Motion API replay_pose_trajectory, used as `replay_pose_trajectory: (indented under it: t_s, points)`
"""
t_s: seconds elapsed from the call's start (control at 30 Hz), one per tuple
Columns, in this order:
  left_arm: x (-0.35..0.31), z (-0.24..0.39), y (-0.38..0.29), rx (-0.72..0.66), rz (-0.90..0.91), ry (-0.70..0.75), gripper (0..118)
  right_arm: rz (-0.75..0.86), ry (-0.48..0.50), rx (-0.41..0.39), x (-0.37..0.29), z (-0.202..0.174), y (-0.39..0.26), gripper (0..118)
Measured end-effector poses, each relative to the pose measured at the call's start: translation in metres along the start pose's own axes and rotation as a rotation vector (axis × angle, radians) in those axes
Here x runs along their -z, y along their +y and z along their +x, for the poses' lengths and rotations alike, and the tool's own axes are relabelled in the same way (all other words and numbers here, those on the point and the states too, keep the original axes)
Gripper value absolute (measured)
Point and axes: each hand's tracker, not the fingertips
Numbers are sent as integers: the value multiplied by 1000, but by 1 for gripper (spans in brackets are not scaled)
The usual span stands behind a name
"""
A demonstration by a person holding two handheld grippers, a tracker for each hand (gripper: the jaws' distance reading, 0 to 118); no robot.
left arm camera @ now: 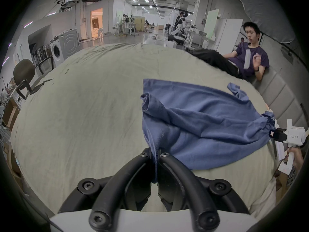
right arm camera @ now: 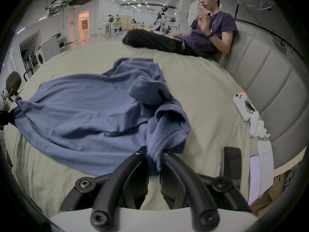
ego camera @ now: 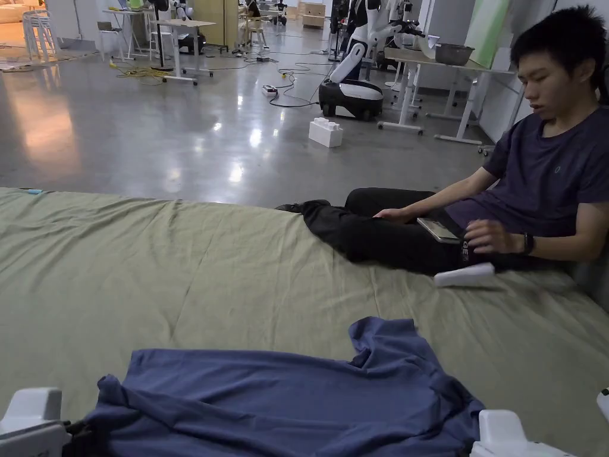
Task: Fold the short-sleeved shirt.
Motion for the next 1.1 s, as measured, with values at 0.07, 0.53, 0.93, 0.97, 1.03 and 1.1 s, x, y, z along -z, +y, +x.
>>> replay_pose_trajectory:
  t_s: [0.07,0.53,0.93,0.97,1.03,1.1]
  points:
    - [-12,-1,8,9,23,-5,7,18,-12,-8,-17,4,12,11]
    - [-57,-28,-65,-32,-81,-26,7,-103,11,-83,-74,-8,-48,11]
    - [-18,-29,-151,-42,-233,64,7,-203,11,16,-34,-25,-157,11]
    - [-17,-27,-149,-41,-230,69,6,-195,9,15,-34,-26,-156,11]
    - [-16,-24,-147,-30,-234,78,6,-181,5,19,-34,-27,-156,11]
    - [-18,-24,-144,-25,-235,80,6,-180,1,23,-39,-25,-151,12]
